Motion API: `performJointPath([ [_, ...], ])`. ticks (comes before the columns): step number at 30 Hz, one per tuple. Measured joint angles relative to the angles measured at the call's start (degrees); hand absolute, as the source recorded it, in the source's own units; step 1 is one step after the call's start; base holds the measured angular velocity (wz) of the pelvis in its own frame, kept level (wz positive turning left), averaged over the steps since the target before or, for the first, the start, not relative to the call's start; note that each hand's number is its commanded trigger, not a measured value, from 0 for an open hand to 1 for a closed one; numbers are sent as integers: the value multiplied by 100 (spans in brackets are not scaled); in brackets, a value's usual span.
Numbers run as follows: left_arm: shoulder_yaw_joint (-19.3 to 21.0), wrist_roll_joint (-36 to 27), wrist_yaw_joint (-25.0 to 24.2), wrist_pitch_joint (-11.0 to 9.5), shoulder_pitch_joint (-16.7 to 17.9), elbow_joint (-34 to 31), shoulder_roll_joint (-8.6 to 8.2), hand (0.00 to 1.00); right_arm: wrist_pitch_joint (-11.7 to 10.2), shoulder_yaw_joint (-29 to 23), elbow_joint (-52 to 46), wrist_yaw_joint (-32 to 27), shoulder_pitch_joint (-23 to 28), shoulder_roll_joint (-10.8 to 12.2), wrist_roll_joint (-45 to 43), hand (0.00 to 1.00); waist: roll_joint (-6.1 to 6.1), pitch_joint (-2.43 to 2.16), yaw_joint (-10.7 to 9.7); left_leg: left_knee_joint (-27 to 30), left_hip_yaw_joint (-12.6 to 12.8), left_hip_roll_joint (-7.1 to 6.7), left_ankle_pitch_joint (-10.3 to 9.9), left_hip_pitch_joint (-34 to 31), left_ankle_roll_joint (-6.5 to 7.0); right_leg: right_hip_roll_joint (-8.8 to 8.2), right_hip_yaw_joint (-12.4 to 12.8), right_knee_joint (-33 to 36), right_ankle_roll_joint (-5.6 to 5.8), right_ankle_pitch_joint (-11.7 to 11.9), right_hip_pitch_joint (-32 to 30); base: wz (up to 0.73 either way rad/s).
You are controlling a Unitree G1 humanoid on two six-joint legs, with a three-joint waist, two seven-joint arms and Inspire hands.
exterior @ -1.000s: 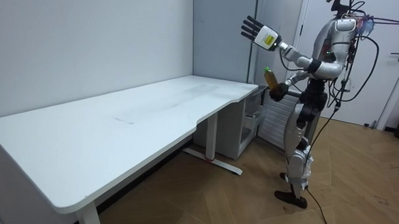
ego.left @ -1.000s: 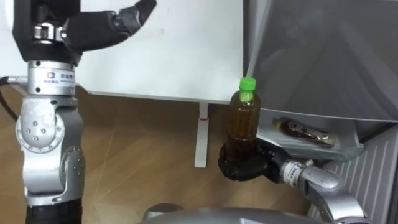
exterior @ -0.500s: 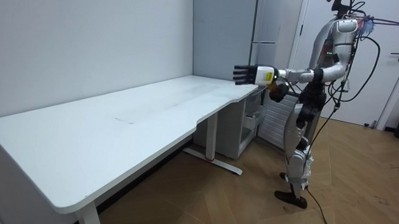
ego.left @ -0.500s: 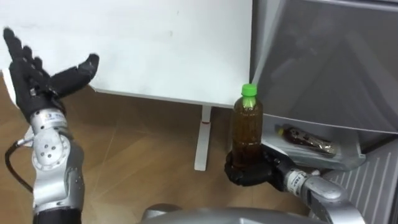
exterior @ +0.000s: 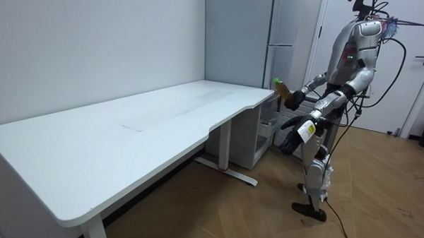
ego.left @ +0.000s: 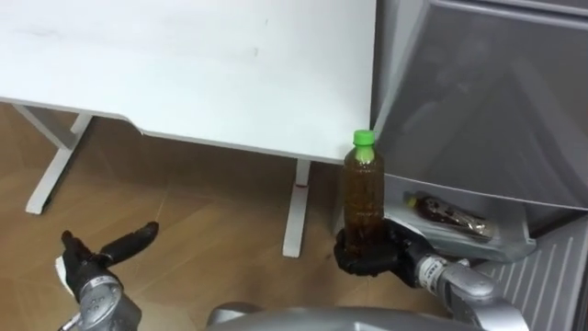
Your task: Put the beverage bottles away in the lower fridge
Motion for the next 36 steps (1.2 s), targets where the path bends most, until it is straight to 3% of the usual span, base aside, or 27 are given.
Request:
performJointPath([
  [8, -228, 531, 4, 178, 92, 476, -5, 0, 3, -3, 249, -255, -16, 3, 202, 100, 0, -5, -140, 13, 2, -18, 0, -21, 0, -1, 9, -1, 0, 0, -17, 0],
  [15, -267, 1251, -459, 338, 134, 1302, -3, 0, 3, -78, 1347, -552, -74, 3, 225, 100, 9, -4, -320, 22, -14, -31, -9, -31, 14, -6, 23, -7, 4, 2, -12, 1],
  [19, -329, 1445, -662, 374, 117, 1737, -12, 0, -11, -177, 1895, -764, -88, -53, 759, 100, 23, -2, -445, 30, 9, -31, -10, -48, 13, -9, 25, -17, 5, 1, -20, 0],
  [29, -377, 2153, -1124, 418, 202, 1923, -14, 0, -184, -498, 2876, -1120, -214, -106, 1303, 100, 37, -36, -582, 20, 46, -30, -5, -110, 16, 3, 102, -92, 15, 11, -62, -1],
  [36, -495, 2441, -1200, 419, 117, 2268, -19, 0, -270, -501, 3758, -1392, -411, -80, 1975, 100, 64, 22, -619, -30, 46, -33, -15, -43, 20, 5, 103, -104, 19, 9, -2, 0],
])
